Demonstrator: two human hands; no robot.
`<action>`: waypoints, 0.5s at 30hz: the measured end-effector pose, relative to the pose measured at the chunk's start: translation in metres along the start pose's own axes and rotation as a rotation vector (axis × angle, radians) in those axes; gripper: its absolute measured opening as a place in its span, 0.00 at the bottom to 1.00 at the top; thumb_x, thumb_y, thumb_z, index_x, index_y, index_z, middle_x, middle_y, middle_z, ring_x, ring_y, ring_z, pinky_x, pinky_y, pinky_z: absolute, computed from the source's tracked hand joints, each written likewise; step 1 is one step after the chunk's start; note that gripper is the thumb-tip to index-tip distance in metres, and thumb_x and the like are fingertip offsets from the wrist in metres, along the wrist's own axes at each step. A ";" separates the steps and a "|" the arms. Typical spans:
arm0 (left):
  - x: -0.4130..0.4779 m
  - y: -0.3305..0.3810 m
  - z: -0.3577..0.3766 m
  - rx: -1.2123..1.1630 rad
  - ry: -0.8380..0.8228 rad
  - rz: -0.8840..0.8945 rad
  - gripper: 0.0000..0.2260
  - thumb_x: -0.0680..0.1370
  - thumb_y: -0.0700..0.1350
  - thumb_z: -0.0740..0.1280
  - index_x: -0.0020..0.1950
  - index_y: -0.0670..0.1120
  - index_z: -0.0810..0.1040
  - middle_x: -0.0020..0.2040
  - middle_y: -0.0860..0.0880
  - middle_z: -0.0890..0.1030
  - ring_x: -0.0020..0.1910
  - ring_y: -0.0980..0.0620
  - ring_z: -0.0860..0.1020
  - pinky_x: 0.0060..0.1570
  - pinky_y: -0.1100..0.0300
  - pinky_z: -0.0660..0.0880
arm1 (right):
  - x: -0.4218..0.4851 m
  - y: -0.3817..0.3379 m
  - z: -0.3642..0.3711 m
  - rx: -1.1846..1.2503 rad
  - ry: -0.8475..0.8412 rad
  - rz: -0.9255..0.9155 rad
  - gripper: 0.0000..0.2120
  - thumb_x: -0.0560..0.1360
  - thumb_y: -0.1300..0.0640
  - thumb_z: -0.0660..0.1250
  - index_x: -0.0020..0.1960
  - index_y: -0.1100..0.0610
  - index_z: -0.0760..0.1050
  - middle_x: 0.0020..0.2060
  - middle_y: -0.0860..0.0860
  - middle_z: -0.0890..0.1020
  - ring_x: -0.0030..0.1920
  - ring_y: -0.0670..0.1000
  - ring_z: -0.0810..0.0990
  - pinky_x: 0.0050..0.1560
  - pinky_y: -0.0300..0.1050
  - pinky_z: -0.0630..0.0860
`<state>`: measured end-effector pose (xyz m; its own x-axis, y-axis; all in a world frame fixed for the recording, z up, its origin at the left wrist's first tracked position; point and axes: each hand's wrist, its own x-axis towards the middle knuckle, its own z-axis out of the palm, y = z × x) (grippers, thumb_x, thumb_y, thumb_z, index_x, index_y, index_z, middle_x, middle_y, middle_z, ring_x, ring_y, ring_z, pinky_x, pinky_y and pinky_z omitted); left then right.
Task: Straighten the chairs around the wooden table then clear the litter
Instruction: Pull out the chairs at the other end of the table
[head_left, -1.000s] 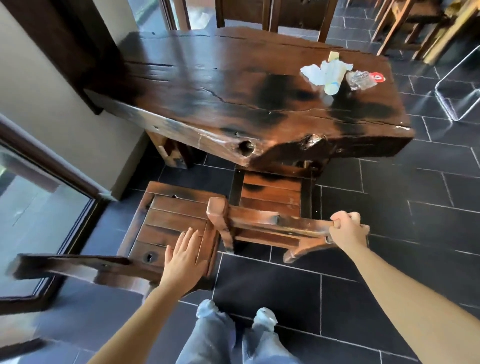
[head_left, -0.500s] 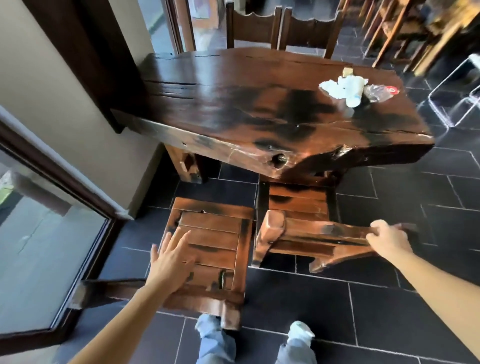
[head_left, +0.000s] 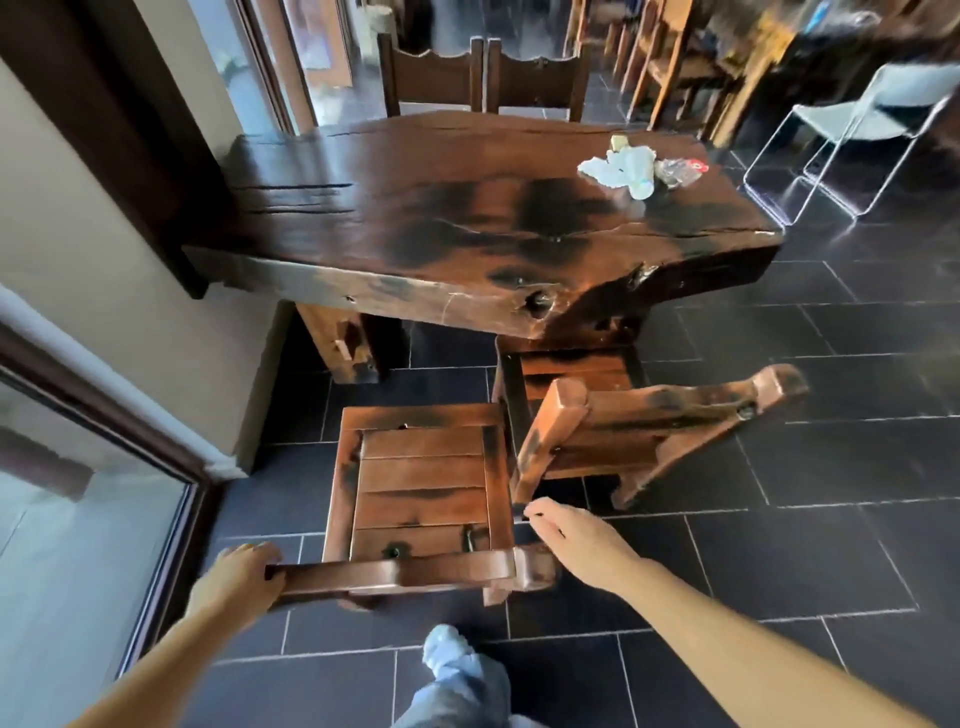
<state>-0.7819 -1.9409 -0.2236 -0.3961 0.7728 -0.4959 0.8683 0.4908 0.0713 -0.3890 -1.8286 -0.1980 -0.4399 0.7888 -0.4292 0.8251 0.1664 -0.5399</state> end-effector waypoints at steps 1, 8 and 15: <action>-0.010 -0.005 0.003 -0.051 0.037 0.036 0.12 0.74 0.46 0.65 0.57 0.50 0.78 0.60 0.48 0.78 0.61 0.45 0.72 0.58 0.53 0.72 | -0.004 -0.012 0.004 -0.077 -0.035 -0.033 0.13 0.81 0.45 0.52 0.59 0.47 0.71 0.56 0.48 0.78 0.55 0.54 0.77 0.53 0.50 0.73; -0.036 -0.011 0.019 -0.053 0.100 0.109 0.24 0.72 0.47 0.69 0.67 0.50 0.66 0.64 0.48 0.65 0.68 0.46 0.59 0.52 0.49 0.74 | -0.027 -0.051 0.051 -0.476 0.109 0.089 0.36 0.73 0.58 0.69 0.74 0.54 0.53 0.66 0.56 0.64 0.65 0.56 0.67 0.56 0.48 0.76; -0.032 -0.017 0.029 -0.042 0.165 0.156 0.22 0.70 0.34 0.64 0.62 0.47 0.69 0.60 0.46 0.66 0.63 0.42 0.62 0.50 0.48 0.76 | -0.029 -0.047 0.084 -0.576 0.165 0.190 0.38 0.71 0.61 0.71 0.75 0.53 0.55 0.69 0.56 0.63 0.69 0.58 0.63 0.66 0.54 0.67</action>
<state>-0.7755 -1.9854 -0.2339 -0.3044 0.8943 -0.3279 0.9112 0.3737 0.1735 -0.4451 -1.9089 -0.2213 -0.2446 0.9094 -0.3365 0.9622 0.2705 0.0314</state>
